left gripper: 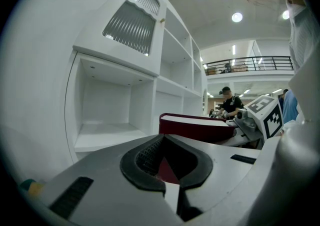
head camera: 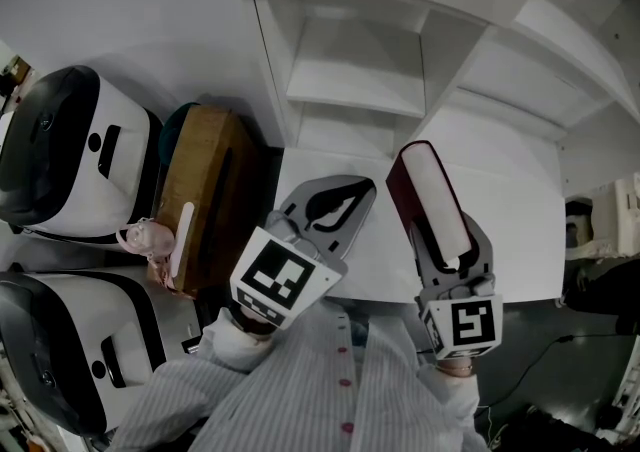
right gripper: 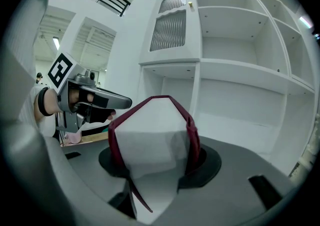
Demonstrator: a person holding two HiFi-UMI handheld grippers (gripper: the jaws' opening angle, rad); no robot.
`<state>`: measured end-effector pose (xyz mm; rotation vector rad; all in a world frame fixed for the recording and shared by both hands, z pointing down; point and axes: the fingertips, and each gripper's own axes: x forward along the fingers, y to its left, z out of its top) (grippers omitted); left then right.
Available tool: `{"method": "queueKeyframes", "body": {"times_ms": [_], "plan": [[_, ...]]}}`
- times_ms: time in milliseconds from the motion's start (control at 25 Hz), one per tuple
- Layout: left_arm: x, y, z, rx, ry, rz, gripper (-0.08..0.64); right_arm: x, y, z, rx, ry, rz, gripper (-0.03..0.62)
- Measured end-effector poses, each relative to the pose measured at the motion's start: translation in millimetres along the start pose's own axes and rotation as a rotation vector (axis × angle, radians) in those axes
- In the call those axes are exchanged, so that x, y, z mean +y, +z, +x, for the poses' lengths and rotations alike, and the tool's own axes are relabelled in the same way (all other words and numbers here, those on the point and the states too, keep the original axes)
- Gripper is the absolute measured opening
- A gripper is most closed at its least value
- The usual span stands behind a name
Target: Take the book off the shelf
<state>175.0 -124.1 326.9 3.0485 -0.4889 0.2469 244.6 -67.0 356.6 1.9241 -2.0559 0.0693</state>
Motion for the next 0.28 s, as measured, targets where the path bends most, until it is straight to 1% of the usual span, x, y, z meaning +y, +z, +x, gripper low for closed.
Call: {"method": "queueKeyframes", "body": {"times_ms": [280], "plan": [[0.9,-2.8,-1.6,0.011,-0.011,0.001,0.011,2.2,1.3,0.6,0.008,0.004,-0.005,0.213]]}}
